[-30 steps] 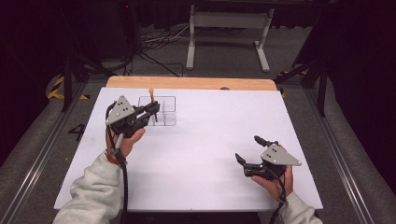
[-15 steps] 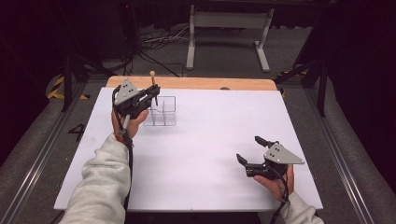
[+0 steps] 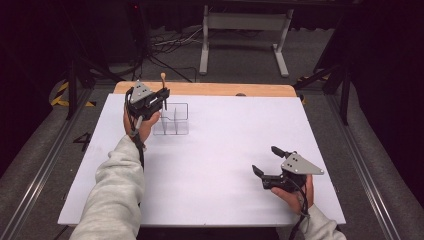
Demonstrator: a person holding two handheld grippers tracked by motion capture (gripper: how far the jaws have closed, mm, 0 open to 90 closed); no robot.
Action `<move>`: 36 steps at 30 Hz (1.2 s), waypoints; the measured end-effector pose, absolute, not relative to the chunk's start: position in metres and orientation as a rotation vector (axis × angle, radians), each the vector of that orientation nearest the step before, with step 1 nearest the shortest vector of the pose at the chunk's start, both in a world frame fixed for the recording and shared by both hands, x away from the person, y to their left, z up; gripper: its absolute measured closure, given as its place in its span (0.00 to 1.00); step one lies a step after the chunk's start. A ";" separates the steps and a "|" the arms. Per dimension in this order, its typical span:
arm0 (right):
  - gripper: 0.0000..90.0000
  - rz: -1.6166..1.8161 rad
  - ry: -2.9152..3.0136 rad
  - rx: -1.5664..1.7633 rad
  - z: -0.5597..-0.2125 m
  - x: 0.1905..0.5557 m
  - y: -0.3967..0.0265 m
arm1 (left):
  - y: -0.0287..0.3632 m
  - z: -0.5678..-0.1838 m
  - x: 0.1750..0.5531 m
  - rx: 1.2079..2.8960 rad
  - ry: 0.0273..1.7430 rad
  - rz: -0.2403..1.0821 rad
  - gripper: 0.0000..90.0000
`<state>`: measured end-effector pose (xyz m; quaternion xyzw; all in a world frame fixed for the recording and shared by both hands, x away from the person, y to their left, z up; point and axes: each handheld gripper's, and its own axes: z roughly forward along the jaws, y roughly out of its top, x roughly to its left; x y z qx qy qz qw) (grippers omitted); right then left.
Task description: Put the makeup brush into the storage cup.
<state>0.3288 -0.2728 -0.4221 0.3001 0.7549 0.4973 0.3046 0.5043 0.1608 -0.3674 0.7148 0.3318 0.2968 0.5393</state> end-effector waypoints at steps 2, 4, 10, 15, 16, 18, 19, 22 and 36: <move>0.13 1.319 2.012 0.791 -0.423 0.329 -0.272 | 0.159 -0.370 0.507 1.709 0.796 0.712 0.92; 0.13 1.318 2.016 0.788 -0.423 0.329 -0.272 | 0.158 -0.374 0.510 1.713 0.801 0.697 0.92; 0.14 1.329 2.019 0.789 -0.424 0.329 -0.272 | 0.160 -0.382 0.514 1.727 0.826 0.691 0.92; 0.14 1.330 2.015 0.790 -0.423 0.329 -0.272 | 0.160 -0.388 0.514 1.764 0.821 0.672 0.92; 0.14 1.330 2.013 0.791 -0.423 0.329 -0.272 | 0.160 -0.390 0.514 1.772 0.819 0.674 0.92; 0.14 1.328 2.009 0.794 -0.423 0.329 -0.273 | 0.161 -0.393 0.513 1.771 0.824 0.666 0.92; 0.14 1.327 2.006 0.794 -0.423 0.329 -0.273 | 0.162 -0.395 0.512 1.769 0.824 0.655 0.92; 0.14 1.322 1.999 0.804 -0.423 0.330 -0.273 | 0.163 -0.398 0.511 1.770 0.833 0.649 0.92; 0.14 1.318 2.001 0.803 -0.424 0.330 -0.272 | 0.157 -0.403 0.507 1.787 0.815 0.640 0.91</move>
